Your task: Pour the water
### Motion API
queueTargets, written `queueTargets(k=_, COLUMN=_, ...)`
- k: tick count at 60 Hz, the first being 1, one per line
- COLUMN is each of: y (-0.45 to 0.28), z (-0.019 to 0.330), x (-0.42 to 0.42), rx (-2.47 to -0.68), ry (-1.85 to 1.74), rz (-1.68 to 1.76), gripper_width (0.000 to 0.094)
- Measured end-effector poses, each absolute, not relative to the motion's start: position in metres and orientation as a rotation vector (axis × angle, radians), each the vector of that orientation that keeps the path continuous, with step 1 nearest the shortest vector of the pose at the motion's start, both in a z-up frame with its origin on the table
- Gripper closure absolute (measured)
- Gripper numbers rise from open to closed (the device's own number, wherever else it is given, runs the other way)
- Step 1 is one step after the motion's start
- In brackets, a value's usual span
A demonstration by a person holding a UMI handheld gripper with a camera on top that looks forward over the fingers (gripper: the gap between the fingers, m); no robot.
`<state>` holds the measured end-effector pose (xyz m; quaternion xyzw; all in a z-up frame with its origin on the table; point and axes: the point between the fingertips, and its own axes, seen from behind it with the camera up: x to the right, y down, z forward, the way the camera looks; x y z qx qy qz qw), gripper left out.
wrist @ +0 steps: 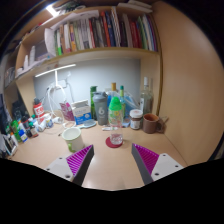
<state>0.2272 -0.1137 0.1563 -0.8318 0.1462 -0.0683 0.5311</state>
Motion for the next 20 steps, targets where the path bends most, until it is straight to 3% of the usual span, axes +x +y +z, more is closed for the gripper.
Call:
queueTargets(k=11, y=-0.218, z=0.223, x=0.157, rx=-1.978, ry=0.322, rz=-0.165, gripper_width=0.0097)
queueTargets(k=20, y=-0.273, z=0.256, x=0.115, rx=-1.969, ry=0.299, rz=-0.143, gripper_width=0.0093)
